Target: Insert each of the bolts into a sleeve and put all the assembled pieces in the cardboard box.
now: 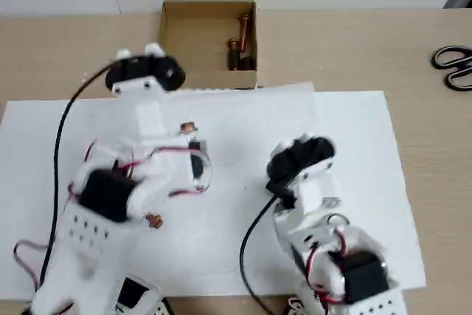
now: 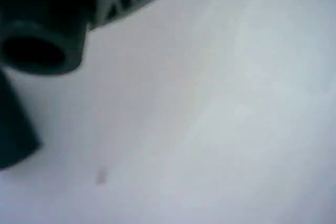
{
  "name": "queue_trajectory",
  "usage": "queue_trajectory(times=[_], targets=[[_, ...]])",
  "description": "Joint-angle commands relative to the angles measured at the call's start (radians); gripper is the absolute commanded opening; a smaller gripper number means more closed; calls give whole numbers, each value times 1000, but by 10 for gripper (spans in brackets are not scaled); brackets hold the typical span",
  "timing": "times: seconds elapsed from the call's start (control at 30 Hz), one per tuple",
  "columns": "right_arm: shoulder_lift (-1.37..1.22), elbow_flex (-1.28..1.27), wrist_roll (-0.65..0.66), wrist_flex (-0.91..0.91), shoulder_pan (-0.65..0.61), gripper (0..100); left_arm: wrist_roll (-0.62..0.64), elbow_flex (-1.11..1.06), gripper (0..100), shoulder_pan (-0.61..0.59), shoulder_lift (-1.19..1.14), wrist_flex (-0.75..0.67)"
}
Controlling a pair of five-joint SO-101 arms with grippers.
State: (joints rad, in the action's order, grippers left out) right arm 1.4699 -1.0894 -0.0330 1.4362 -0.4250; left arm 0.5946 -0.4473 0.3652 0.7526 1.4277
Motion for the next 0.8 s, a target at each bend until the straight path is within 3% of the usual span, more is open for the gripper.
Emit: queue_trajectory(times=[0.0, 0.3, 0.57, 0.77], targets=[[134, -58, 9, -30, -87, 2, -29, -194, 6, 3, 187, -133], [351, -183, 115, -71, -199, 2, -97, -581, 6, 3, 588, -376], [341, -210, 118, -191, -205, 2, -120, -743, 6, 3, 861, -397], [344, -222, 118, -214, -337, 2, -120, -855, 6, 3, 1057, -445]])
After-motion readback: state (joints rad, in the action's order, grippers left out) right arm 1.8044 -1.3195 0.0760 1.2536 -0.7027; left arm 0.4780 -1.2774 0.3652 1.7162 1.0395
